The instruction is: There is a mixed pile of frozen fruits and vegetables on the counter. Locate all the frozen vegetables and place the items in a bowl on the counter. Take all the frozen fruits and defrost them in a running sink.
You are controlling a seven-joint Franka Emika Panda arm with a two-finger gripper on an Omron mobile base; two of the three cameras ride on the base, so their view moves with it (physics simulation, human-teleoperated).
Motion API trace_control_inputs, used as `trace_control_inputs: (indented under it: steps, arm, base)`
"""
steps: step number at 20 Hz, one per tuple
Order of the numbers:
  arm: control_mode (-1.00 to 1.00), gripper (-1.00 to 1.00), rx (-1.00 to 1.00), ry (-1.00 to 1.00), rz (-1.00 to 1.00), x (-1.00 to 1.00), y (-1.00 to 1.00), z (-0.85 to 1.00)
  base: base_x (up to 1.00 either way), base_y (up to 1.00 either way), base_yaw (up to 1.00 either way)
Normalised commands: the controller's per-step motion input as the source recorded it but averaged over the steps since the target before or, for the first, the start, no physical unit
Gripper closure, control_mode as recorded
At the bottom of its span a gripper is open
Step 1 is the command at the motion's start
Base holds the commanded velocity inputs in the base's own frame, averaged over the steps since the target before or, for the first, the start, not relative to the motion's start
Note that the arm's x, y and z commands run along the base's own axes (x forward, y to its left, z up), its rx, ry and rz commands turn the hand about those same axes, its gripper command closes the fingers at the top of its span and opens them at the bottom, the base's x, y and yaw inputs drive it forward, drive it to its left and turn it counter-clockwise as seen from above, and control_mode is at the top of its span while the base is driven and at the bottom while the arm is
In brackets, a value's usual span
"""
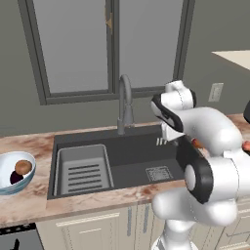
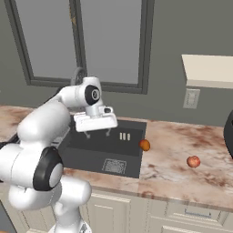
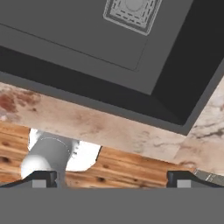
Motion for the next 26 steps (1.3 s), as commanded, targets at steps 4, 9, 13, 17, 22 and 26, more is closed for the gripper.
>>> trace_control_inputs:
  steps: [4, 9, 13, 17, 22, 26]
  arm:
    - [-1.00, -1.00, -0.01, 0.18, -0.05, 0.63, -0.74, 0.00]
    - [-1.00, -1.00, -0.01, 0.15, -0.05, 0.56, -0.81, -0.08]
    - [-1.00, -1.00, 0.07, -0.06, 0.06, 0.49, -0.64, -0.28]
    - [-1.00, -1.00, 0.05, -0.26, 0.08, 0.48, -0.46, -0.44]
    - [-1.00, -1.00, 0.02, -0.47, 0.09, 0.29, -0.07, -0.36]
    - [-1.00, -1.00, 0.01, 0.00, 0.00, 0.03, -0.04, -0.02]
  base:
    - [0.00, 0.00, 0.00]
    - [0.00, 0.00, 0.00]
    - [0.00, 0.00, 0.00]
    - [0.00, 0.00, 0.00]
    - [0.00, 0.00, 0.00]
    - [0.00, 0.00, 0.00]
